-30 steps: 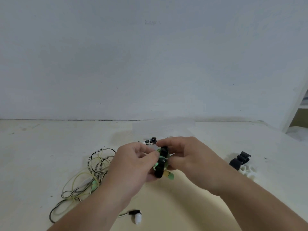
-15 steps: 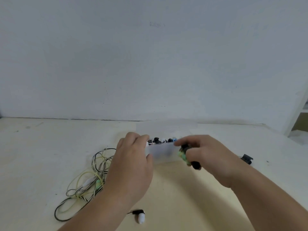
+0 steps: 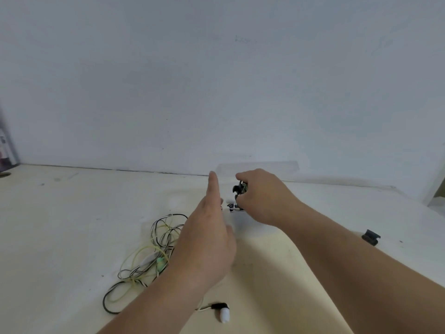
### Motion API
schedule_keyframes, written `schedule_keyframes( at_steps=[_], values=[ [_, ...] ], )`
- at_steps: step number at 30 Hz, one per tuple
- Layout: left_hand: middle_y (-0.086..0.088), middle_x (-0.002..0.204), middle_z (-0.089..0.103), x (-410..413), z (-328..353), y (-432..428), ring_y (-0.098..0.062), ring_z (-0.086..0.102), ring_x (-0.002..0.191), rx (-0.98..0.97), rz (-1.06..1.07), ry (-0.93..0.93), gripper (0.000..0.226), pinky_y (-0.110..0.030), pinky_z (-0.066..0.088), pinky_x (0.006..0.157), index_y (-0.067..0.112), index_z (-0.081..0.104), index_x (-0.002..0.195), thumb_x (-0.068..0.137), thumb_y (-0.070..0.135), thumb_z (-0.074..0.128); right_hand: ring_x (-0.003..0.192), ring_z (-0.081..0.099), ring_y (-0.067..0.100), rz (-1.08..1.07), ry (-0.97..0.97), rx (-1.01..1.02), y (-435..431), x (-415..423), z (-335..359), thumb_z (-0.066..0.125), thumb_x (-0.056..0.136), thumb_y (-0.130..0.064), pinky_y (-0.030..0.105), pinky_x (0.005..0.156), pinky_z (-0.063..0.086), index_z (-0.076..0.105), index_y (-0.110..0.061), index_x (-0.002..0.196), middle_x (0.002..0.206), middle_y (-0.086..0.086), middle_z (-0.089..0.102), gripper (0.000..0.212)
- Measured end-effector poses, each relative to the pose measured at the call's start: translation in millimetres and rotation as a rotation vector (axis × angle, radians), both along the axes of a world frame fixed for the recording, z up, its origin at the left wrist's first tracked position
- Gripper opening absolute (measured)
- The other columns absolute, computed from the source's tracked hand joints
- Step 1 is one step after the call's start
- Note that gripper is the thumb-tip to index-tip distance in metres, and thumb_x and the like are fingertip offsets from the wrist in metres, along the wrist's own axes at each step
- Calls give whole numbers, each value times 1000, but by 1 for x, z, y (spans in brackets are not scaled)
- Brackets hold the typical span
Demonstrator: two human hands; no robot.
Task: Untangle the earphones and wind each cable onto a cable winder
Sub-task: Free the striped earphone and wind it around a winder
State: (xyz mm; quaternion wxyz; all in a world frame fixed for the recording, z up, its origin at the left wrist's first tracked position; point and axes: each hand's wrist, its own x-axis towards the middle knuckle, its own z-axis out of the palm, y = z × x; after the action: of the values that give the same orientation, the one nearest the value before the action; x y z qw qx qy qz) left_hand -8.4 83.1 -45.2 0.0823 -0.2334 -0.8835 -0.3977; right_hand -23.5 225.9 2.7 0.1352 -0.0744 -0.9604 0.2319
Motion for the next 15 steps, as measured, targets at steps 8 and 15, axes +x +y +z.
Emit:
schedule_keyframes(
  at_steps=[8, 15],
  values=[
    [12, 130, 46, -7, 5, -6, -7, 52, 116, 189, 101, 113, 72, -20, 37, 85, 30, 22, 151, 90, 8, 55, 92, 56, 28, 149, -161, -57, -14, -7, 0, 60, 85, -11, 32, 75, 42, 62, -3, 110, 107, 10, 62, 26],
    [9, 121, 47, -21, 21, -22, -7, 54, 103, 295, 298, 247, 53, -15, 38, 68, 25, 40, 133, 88, 0, 54, 75, 55, 28, 67, -127, 75, -8, 5, -5, 50, 95, -9, 29, 57, 42, 60, -5, 85, 82, 7, 62, 15]
  ],
)
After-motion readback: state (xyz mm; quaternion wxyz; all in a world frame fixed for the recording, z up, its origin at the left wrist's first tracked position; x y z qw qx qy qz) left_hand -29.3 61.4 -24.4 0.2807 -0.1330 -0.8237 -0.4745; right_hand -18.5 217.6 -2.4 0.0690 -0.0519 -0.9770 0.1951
